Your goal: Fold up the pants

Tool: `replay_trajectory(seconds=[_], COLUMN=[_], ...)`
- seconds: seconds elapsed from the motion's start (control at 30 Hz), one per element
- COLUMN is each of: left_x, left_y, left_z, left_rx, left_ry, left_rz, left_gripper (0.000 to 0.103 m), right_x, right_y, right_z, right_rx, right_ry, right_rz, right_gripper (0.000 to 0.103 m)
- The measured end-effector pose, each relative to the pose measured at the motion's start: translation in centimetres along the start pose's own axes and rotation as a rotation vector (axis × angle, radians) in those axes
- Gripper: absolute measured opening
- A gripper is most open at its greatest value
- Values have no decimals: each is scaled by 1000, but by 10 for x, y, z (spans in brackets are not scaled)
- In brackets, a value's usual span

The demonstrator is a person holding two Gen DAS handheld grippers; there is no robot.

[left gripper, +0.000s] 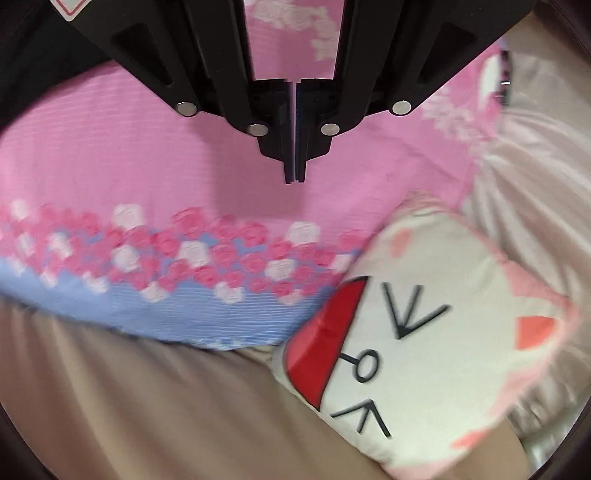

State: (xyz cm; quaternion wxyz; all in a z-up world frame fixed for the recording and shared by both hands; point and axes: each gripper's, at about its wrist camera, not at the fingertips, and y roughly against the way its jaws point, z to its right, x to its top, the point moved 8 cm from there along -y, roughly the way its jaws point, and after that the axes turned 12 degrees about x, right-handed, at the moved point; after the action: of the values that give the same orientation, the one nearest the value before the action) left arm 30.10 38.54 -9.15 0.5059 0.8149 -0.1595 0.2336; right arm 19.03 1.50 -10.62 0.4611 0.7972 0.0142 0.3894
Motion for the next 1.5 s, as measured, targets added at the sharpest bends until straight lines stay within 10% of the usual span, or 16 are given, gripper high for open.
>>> replay_trajectory(seconds=[0.13,0.3,0.6,0.77,0.93,1.07,1.2,1.27,1.3,1.5], left_x=[-31,-97,-206,-254,-255,-231,-226,-236,-242,-248], left_y=[32,75,85,87,97,94,85,86,85,76], left_z=[11,18,-14,1,22,39,51,52,51,44], left_rx=[-38,-35,73,-77,-165,-151,-147,-148,-135,-82], left_ry=[-40,-68,-14,3,30,15,-11,-47,-66,-49], left_rz=[78,143,3,-86,-65,-24,-44,-43,-40,-54], left_gripper=[70,72,76,76,76,80,80,80,80,80], right_x=[6,60,116,112,181,164,173,167,159,65], right_y=[2,-49,-195,-218,-190,-248,-189,-137,-121,-118], right_z=[-17,-95,-206,-199,-163,-137,-134,-137,-145,-242], right_rx=[-2,105,157,207,260,181,286,268,262,235], right_ry=[80,337,668,599,345,255,199,253,305,744], right_rz=[-4,-38,-232,-339,-172,-264,-124,-35,-24,-184], right_gripper=[69,76,76,17,8,24,31,85,90,89])
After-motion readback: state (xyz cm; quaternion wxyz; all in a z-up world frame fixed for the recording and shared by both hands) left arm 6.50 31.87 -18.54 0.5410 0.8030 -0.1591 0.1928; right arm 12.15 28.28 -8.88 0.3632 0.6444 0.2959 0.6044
